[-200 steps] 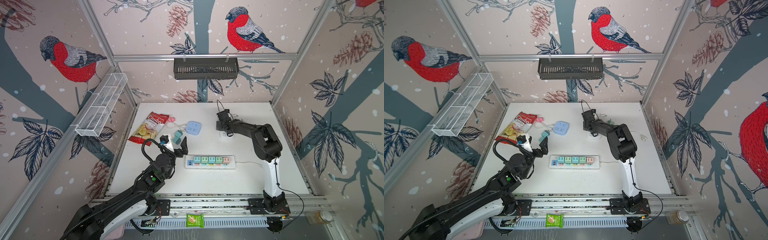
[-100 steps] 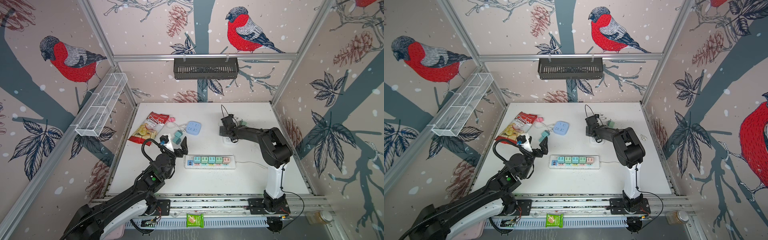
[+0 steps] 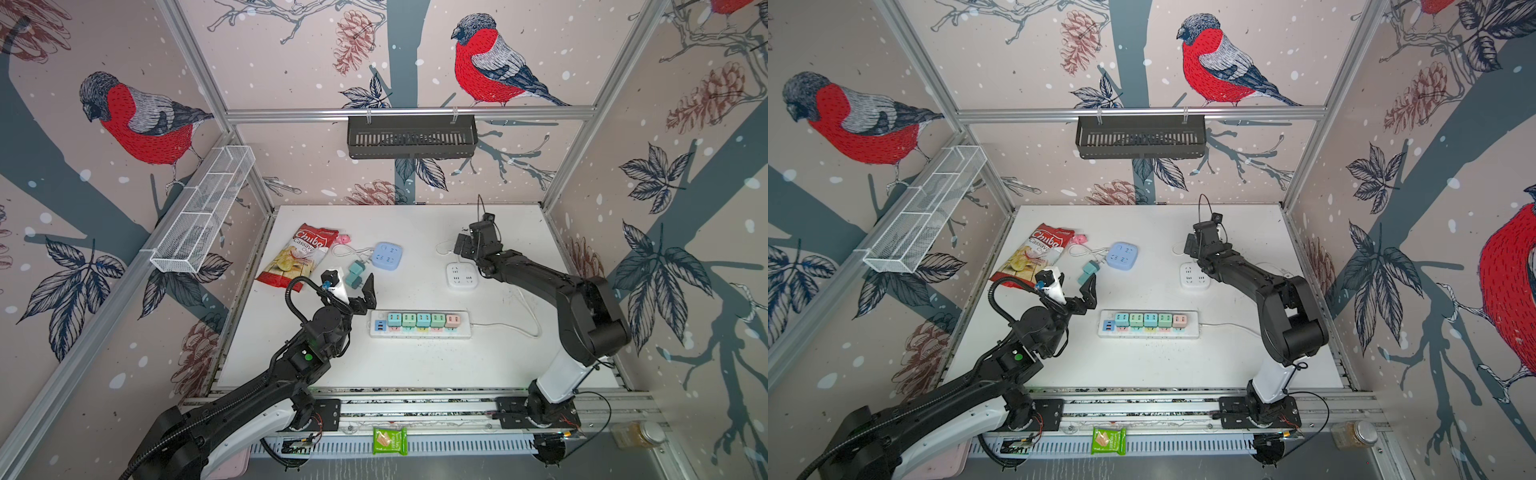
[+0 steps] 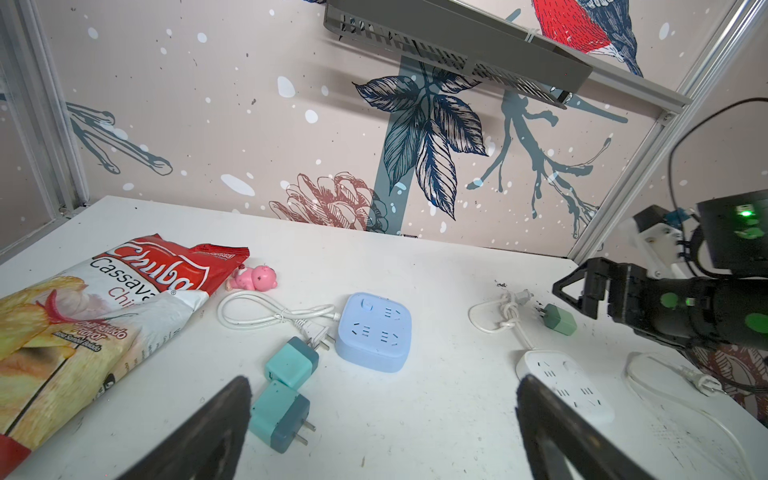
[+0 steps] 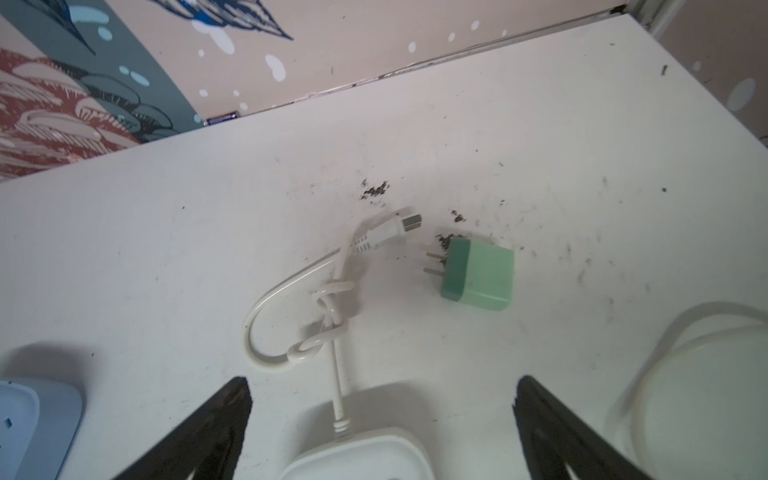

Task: Insert the plug
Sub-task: 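Lower the right gripper onto the green adapter and close it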

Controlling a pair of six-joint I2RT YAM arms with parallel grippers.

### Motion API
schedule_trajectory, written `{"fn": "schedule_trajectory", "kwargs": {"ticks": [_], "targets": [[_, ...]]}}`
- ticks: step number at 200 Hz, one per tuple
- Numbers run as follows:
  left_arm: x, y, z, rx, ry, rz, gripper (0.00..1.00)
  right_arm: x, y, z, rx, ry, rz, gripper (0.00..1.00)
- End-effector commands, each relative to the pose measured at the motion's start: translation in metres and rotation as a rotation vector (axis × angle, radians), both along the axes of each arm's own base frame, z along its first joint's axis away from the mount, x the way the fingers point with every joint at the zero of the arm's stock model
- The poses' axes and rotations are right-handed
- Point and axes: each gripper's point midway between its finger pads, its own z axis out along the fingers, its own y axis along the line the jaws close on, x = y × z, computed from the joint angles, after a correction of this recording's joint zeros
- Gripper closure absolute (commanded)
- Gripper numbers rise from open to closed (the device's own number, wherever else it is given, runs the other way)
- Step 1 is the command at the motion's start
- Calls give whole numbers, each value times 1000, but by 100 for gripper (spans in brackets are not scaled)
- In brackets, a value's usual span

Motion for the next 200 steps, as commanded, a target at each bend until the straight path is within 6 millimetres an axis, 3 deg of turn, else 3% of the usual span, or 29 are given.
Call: {"fn": "schedule_trajectory", "kwargs": {"ticks": [1, 50, 114, 200], "targets": [[1, 7, 12, -23, -36, 35, 2, 0, -15, 11, 118, -75, -29, 1], [1, 9, 10, -28, -41, 38, 2, 2, -37, -11, 288, -43, -23, 0], [7, 5, 2, -9, -11, 36, 2, 14, -35, -49, 423, 21, 7, 0], [7, 3, 2, -13, -10, 24, 2, 29, -28, -76, 458, 76, 28, 0]]}}
